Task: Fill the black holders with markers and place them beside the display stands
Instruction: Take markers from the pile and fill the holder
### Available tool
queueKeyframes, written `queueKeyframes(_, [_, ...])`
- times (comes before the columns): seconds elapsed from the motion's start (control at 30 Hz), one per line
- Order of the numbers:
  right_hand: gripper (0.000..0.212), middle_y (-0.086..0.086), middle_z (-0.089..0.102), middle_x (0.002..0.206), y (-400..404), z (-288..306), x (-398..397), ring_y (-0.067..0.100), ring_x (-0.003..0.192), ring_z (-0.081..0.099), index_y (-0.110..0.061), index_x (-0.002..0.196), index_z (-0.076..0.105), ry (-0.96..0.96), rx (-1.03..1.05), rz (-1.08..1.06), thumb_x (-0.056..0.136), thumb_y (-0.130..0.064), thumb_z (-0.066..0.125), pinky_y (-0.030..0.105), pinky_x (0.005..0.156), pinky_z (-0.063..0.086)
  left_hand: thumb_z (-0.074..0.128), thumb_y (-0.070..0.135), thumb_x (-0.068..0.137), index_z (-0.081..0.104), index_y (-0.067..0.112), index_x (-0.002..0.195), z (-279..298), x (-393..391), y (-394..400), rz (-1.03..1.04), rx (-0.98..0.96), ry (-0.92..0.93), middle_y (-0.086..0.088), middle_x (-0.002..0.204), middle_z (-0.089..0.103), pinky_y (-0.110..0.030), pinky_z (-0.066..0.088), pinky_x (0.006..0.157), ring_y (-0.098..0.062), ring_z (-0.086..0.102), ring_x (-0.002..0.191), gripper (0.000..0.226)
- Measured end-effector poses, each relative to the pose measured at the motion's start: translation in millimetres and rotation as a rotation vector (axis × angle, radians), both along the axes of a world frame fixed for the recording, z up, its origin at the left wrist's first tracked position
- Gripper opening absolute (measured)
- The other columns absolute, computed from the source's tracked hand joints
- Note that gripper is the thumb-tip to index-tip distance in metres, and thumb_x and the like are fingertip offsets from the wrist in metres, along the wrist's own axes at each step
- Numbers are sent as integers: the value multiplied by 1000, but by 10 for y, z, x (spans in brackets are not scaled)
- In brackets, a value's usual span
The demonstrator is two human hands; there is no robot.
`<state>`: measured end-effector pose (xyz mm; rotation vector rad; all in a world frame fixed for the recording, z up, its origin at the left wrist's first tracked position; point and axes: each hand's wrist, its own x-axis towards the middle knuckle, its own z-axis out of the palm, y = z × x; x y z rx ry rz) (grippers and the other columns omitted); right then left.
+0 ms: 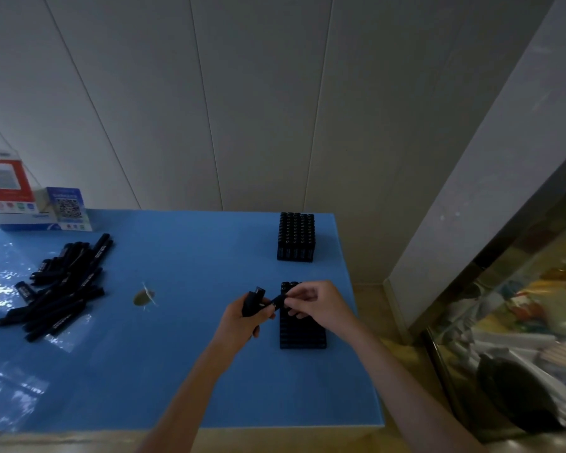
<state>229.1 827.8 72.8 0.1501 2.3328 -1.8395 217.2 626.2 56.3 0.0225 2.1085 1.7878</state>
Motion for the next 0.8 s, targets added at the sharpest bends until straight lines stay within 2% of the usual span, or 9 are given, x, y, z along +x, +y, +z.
queueKeyframes(0.17, [12,15,75,90,33,27,19,29,83,74,-5,98,72,-56,-152,-59,86,-7,74,40,74,62,65,27,96,66,14,104,19,-16,40,-43,-28,-15,-1,92,77,-21,36,42,-13,49,49,15])
queueKeyframes(0.23, [13,18,74,95,57,31,24,30,85,74,-2,100,70,-71,-188,-86,87,-5,73,38,71,62,62,29,98,65,11,104,17,-15,29,-46,-18,-38,-2,90,77,-22,32,40,-14,44,45,19])
queueKeyframes(0.3, [14,19,72,99,102,17,24,30,88,73,-1,102,69,-66,-177,-111,88,-6,71,36,68,62,60,27,99,64,3,105,-1,-25,-4,-14,-7,-65,-3,77,74,-21,30,38,-12,37,44,25])
queueKeyframes(0.37, [12,19,71,100,166,-21,14,28,89,73,-3,102,67,-46,-137,-131,90,-6,69,37,69,62,60,24,99,63,4,107,-28,-51,-60,39,-4,-98,-4,79,74,-20,31,38,-11,36,44,22])
queueKeyframes(0.43, [8,17,70,98,240,-81,-5,26,87,72,-6,99,67,-15,-73,-152,91,-6,67,40,74,62,58,20,100,60,8,110,-68,-86,-125,84,0,-121,-7,91,76,-21,35,41,-11,38,44,15])
queueKeyframes(0.5, [5,12,70,94,307,-153,-21,21,84,72,-9,96,67,52,60,-170,92,-7,66,40,78,62,57,16,100,56,10,111,-115,-121,-203,128,-12,-138,-8,92,76,-22,37,43,-12,42,45,12])
queueKeyframes(0.6, [9,-3,70,90,353,-216,-44,8,83,68,-18,93,66,163,329,-160,91,-10,67,24,79,57,58,17,100,57,13,113,-154,-156,-327,147,0,-145,-10,92,74,-24,41,49,-14,51,55,14])
queueKeyframes(0.67, [9,-7,69,92,355,-235,-53,3,86,65,-18,95,68,197,440,-147,91,-11,67,16,78,53,60,20,99,59,15,114,-160,-160,-401,149,17,-125,-10,92,73,-24,43,52,-16,56,63,15])
queueKeyframes(0.8, [11,-8,68,95,319,-329,-74,2,86,64,-17,100,70,244,574,-74,91,-11,68,17,79,53,60,23,99,60,16,114,-164,-168,-487,141,43,-97,-11,93,71,-23,41,50,-16,56,63,16])
